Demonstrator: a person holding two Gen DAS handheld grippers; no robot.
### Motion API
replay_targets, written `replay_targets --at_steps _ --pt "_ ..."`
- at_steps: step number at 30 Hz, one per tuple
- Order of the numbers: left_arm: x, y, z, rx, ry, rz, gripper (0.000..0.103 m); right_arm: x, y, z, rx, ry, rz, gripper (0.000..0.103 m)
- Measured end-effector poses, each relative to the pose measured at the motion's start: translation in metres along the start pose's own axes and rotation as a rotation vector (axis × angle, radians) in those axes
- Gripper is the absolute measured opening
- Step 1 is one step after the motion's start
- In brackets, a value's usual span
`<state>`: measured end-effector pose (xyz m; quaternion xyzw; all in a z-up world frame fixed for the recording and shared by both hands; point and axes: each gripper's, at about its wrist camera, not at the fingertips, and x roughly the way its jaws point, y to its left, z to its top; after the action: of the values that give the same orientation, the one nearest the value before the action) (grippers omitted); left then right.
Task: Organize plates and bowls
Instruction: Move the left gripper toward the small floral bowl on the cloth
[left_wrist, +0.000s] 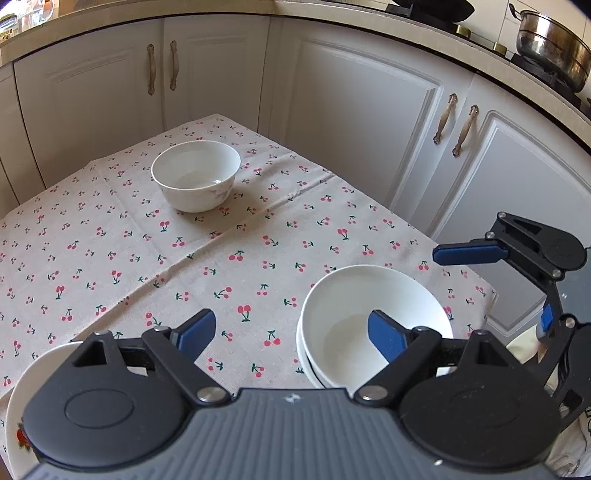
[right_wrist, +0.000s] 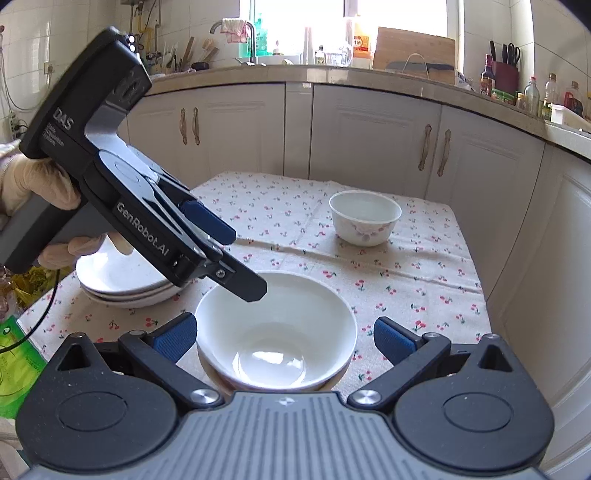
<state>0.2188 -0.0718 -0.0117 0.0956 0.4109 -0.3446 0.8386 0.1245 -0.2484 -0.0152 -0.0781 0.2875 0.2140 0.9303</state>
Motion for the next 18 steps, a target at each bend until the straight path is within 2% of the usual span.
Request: replay_targets --at_steps 7,18 --pt "0.005 0.012 0.018 -0.012 -0.020 0.026 0.091 0.001 -0.024 0.017 -0.013 -0.014 -0.031 0.103" --pt "0.035 0.035 0.051 -0.016 0.001 0.041 0.091 0.026 -0.070 0.043 -0.027 0.001 -0.069 0.103"
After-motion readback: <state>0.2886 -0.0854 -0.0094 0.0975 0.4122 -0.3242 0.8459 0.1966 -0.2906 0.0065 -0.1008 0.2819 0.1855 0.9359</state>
